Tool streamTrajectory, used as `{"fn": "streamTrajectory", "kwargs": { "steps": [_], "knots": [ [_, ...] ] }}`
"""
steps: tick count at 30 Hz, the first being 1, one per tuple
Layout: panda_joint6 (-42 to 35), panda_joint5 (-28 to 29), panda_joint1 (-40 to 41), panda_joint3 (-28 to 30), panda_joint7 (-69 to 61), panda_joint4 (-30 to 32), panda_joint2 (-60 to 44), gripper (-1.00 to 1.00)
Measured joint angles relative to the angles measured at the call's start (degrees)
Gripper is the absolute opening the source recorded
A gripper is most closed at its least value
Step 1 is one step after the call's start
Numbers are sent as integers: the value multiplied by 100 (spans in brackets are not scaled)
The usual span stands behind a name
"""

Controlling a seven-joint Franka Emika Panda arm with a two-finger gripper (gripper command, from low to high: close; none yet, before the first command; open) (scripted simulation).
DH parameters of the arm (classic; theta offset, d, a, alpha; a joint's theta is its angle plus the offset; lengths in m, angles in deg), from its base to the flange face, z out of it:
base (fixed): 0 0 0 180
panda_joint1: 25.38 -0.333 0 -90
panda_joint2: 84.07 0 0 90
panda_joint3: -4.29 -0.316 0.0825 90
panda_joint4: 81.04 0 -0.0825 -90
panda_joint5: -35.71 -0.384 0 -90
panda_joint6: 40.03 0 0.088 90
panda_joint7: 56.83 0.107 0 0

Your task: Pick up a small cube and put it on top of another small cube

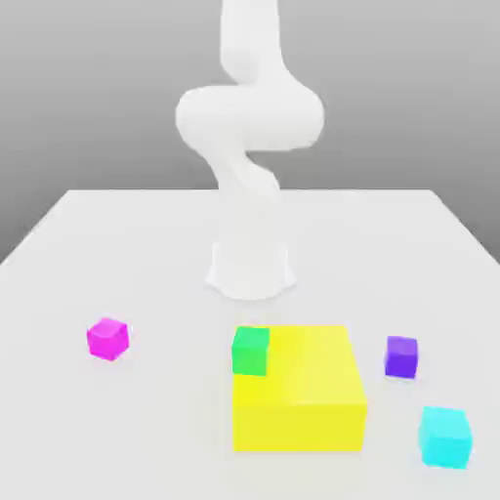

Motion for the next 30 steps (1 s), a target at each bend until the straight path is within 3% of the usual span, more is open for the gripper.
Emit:
{"fn": "streamTrajectory", "kwargs": {
  "steps": [9,17,30],
  "knots": [
    [691,-435,-1154,183,-1892,227,-1914,0],
    [1300,-632,-1835,-56,-3412,427,-3573,0],
    [2607,280,-2536,-246,-4490,570,-6212,0]
  ]
}}
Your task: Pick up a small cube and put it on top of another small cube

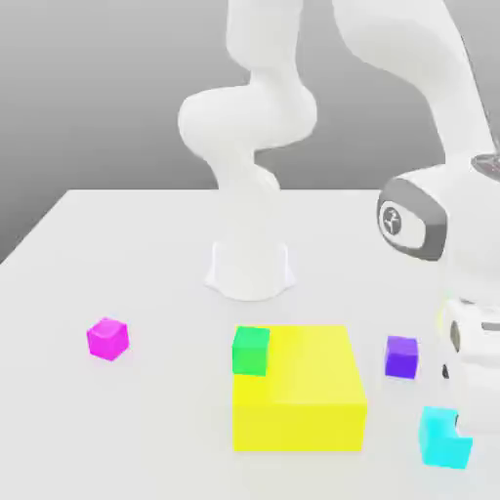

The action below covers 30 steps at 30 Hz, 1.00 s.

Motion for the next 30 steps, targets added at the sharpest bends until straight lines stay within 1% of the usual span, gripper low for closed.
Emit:
{"fn": "streamTrajectory", "kwargs": {
  "steps": [1,2,8,10,14,18,21,25,30],
  "knots": [
    [166,5,-12,12,-2,-39,-210,0],
    [281,15,-21,21,4,-66,-356,-100],
    [326,25,-23,24,13,-79,-428,-100],
    [162,26,-14,12,10,-39,-220,-100],
    [-442,-68,46,-31,-24,128,547,-100],
    [-867,-474,307,173,265,526,1343,-100],
    [-1162,-602,623,364,662,849,1947,-100],
    [-1541,-550,1068,505,1354,1286,2765,-100],
    [-2006,-263,1684,615,2384,1836,3802,-100]
  ]
}}
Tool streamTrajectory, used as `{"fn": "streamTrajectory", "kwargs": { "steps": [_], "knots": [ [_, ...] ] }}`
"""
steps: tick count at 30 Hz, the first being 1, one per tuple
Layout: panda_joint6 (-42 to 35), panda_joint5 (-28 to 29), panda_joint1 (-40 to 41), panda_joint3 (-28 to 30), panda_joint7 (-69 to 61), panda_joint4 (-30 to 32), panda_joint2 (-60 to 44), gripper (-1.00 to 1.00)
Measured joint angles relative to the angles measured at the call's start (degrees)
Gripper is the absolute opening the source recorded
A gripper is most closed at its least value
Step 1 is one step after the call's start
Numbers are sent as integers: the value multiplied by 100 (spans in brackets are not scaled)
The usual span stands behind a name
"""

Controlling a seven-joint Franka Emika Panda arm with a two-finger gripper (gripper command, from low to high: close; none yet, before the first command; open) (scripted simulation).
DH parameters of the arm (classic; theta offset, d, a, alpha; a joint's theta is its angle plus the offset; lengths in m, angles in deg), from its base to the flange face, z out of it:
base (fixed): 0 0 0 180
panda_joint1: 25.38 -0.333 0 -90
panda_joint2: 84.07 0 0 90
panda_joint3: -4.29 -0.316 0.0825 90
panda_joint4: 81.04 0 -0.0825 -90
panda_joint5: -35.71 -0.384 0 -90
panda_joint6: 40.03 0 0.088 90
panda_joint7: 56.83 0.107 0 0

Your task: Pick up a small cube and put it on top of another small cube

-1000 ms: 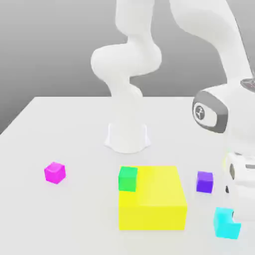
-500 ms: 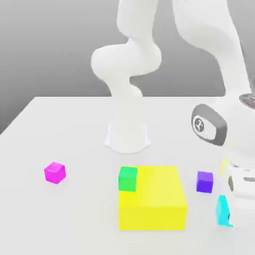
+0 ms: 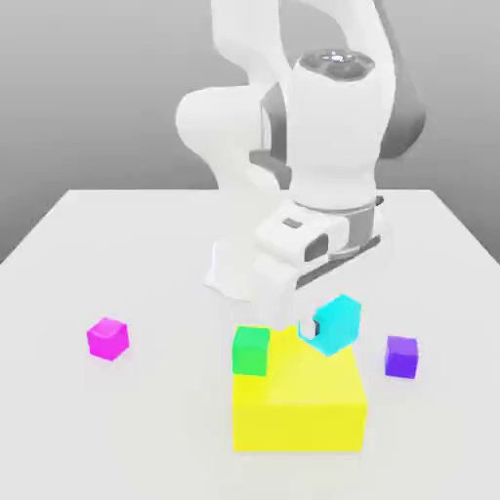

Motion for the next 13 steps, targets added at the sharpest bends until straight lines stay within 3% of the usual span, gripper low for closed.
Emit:
{"fn": "streamTrajectory", "kwargs": {
  "steps": [4,9,10,13],
  "knots": [
    [-311,278,614,-10,830,430,764,-100],
    [660,319,745,-1,983,741,108,-100],
    [852,321,747,2,984,783,-44,100],
    [852,321,747,2,984,783,-44,100]
  ]
}}
